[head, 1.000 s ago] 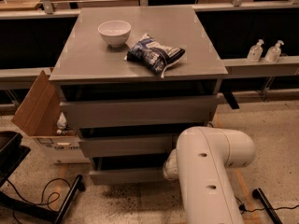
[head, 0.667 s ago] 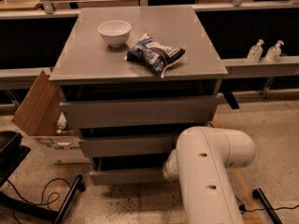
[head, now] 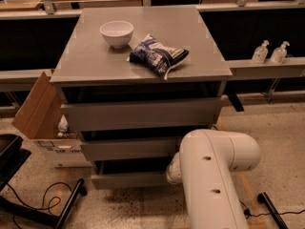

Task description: Open bottom drawer

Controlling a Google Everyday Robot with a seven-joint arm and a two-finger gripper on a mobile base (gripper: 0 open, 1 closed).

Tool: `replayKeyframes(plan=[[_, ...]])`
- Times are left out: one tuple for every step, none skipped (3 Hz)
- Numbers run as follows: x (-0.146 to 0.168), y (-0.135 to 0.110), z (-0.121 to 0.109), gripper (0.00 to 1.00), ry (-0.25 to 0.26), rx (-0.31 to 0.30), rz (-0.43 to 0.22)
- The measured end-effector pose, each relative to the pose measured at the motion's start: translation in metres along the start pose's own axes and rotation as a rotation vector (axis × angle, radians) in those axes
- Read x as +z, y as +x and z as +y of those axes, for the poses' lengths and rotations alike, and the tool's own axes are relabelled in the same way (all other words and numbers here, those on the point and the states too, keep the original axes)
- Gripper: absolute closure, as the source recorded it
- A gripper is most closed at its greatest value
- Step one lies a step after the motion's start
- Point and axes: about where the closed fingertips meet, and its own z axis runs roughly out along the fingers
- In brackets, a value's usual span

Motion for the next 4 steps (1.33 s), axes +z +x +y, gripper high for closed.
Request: replayKeyframes(plan=[[-0.0004,-0.0002,0.0002,0.51,-0.001,0.0,0.0],[-0.0004,-0.0002,0.0002,0.28,-0.001,0.0,0.0],[0.0005,-0.0003,0.0015,0.05,-0.003,0.0,0.0],[0.0009,-0.0004,0.0022,0.0,-0.004,-0.001,0.0]])
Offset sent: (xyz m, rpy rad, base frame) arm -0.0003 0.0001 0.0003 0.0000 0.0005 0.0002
